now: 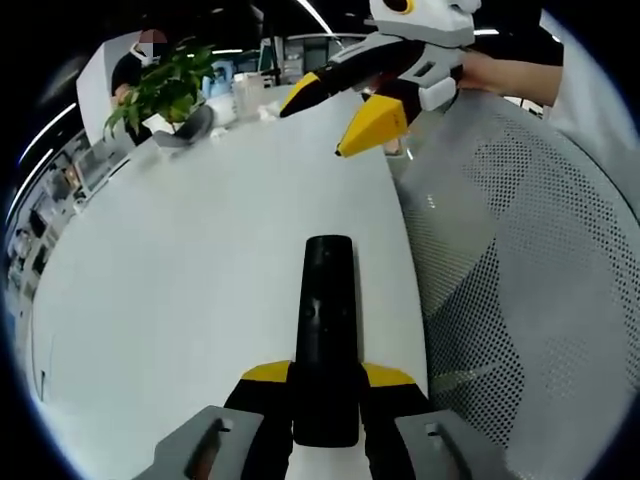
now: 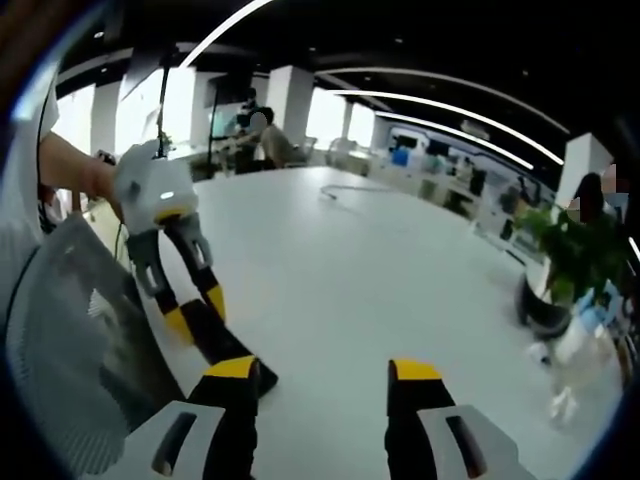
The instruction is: Press the specified remote control buttons in sequence, fully releasing each button before pressing the next.
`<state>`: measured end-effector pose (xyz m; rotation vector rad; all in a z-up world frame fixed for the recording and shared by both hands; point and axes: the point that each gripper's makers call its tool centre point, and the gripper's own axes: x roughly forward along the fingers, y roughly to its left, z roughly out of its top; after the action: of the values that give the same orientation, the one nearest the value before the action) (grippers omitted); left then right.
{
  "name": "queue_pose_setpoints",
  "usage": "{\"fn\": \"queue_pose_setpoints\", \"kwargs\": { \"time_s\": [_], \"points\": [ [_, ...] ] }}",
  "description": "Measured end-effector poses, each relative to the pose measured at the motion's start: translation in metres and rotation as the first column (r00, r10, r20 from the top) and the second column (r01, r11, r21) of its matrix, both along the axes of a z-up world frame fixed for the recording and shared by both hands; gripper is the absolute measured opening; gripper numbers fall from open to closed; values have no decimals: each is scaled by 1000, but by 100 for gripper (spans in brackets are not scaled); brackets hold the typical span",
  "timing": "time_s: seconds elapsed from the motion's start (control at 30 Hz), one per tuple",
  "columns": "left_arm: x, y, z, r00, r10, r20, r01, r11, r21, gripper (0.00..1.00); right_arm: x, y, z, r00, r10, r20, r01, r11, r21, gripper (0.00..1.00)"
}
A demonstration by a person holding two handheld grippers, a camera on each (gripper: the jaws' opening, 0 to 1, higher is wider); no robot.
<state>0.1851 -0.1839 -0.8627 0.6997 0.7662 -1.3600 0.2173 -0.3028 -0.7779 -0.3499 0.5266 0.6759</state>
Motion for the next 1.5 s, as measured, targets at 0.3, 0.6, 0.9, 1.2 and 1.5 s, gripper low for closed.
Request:
{"fn": "queue_pose_setpoints", "kwargs": {
  "time_s": [0.3, 0.6, 0.9, 1.2, 1.5],
  "points": [
    [-5, -1, 0, 1000, 10, -1, -10, 1000, -10, 25, -3, 3, -1, 1000, 18, -12, -18, 1000, 4, 46],
    [-8, -2, 1, 1000, 18, -3, -18, 999, -34, 25, -10, 12, -7, 996, 73, -47, -74, 997, -6, 31],
    [-14, -4, 1, 1000, 4, -6, -5, 998, -61, 25, -19, 19, -14, 987, 132, -87, -135, 991, -25, 17],
    [-20, -7, 2, 1000, -18, -12, 16, 995, -99, 25, -29, 27, -22, 973, 194, -128, -202, 978, -50, 4],
    [-21, -7, 2, 1000, -19, -5, 18, 994, -109, 25, -37, 31, -28, 958, 235, -166, -249, 966, -68, 0]
  ]
}}
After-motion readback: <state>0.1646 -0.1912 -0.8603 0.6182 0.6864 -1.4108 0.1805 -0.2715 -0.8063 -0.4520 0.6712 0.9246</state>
